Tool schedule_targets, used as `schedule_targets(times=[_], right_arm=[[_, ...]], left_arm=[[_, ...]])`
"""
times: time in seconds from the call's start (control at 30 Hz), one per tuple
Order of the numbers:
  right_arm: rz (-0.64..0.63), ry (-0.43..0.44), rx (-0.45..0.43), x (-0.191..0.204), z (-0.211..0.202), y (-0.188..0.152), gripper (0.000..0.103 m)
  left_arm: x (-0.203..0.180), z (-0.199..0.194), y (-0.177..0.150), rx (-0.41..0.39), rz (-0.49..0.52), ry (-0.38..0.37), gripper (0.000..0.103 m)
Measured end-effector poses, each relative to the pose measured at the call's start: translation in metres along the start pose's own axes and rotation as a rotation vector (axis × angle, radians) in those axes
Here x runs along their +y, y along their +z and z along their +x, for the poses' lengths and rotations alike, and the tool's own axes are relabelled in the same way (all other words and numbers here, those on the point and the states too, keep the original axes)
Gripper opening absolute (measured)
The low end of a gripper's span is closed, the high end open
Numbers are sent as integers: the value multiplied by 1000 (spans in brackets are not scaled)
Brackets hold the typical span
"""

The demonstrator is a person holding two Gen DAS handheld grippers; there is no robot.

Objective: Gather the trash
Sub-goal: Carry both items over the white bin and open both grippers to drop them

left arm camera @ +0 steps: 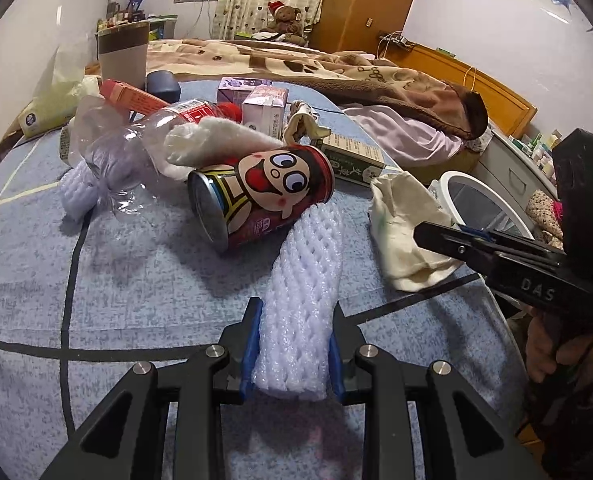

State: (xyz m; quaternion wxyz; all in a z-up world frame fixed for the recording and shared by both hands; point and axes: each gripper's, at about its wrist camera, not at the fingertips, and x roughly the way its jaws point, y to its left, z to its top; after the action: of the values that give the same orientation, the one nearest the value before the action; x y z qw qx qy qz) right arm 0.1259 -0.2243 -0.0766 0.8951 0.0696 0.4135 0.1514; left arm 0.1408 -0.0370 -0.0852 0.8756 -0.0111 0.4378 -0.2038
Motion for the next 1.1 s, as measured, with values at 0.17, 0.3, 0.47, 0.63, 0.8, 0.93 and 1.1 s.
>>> schedule_targets(times=[0.17,0.3,0.47,0.63,0.8,0.93,1.1], right_arm=[[20,-5,-38,-3,-14,-3,5],[30,-19,-97,-6,-35,-2,5],[46,-65,-172,-14,-66,-1,5],[73,-144,-237,-28,-94,-1,5],[122,-217,-282,-49,-120,-5,5],[152,-281,-287,-63,-124,-6,5],[174,-359,-257,-81,-122,-12,5]], left_arm=[[-7,-9,1,-32,10,-1,28],[-16,-24,3,-73,21,-12,28],[-35,-38,12,-120,54,4,28],[-65,-50,26,-175,90,-19,28],[-103,-50,39,-200,139,-63,28],[-134,-45,46,-204,174,-96,28],[-171,-27,58,-183,219,-135,28]])
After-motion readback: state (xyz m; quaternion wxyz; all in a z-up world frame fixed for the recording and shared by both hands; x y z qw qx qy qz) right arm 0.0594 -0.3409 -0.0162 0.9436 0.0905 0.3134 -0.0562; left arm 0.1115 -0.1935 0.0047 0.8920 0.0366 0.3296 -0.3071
